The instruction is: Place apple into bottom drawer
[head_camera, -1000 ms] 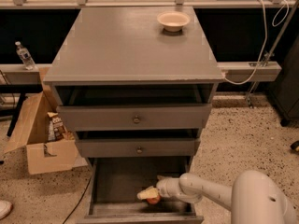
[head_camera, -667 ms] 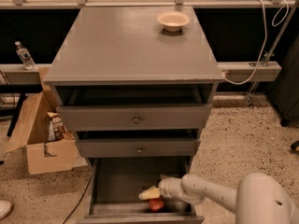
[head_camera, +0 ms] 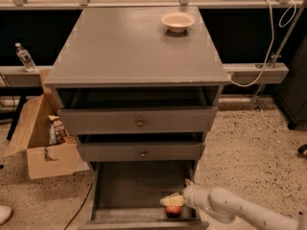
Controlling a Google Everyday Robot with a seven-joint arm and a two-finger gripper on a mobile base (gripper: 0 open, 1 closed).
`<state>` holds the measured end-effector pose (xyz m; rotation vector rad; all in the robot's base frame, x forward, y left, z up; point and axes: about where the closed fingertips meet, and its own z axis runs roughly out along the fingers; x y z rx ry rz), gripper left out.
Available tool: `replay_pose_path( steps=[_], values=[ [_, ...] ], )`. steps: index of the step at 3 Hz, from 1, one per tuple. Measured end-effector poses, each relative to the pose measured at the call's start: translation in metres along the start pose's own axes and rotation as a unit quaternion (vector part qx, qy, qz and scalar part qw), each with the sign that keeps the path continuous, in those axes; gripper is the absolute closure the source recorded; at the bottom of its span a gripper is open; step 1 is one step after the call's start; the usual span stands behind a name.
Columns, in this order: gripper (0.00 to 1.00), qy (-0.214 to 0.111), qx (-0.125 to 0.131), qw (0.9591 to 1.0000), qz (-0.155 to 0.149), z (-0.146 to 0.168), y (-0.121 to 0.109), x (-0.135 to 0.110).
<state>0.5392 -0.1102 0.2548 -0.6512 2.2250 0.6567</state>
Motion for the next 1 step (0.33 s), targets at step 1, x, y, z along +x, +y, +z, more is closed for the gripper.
replay_pose_path(
  steps=[1],
  values=[
    [0.0,-0.017,0.037,0.9991,0.006,-0.0489,-0.0156,-0.0002]
  ],
)
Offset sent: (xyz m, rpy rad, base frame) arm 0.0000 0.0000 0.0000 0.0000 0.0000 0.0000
